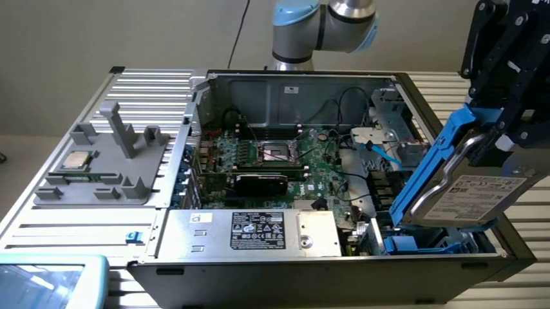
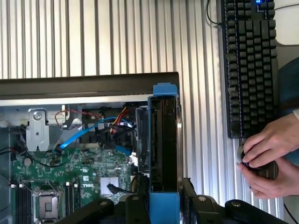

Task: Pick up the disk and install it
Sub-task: 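Insert the disk into the insertion slot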

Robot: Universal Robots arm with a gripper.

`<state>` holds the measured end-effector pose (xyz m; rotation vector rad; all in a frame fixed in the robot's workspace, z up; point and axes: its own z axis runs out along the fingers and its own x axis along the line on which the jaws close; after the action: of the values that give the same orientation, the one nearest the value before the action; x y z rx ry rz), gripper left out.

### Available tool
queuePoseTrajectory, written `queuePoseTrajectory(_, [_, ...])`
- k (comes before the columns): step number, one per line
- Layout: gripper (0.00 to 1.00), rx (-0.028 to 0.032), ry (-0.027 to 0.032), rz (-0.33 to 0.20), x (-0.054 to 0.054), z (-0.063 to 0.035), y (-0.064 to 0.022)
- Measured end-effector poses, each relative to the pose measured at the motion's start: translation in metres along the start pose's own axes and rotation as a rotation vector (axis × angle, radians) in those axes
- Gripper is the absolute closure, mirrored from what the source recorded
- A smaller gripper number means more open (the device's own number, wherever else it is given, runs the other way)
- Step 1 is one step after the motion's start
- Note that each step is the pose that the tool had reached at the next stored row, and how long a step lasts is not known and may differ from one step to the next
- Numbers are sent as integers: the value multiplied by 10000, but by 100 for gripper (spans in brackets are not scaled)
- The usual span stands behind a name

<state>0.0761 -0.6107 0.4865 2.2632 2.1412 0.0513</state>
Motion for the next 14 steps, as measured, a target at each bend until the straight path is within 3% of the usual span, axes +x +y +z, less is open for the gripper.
queuePoseTrajectory(6, [63, 3, -2, -8, 15, 40, -3])
queuePoseTrajectory(8, [63, 0, -42, -10, 16, 40, -3])
queuePoseTrajectory(14, [63, 0, -50, -11, 15, 40, -3])
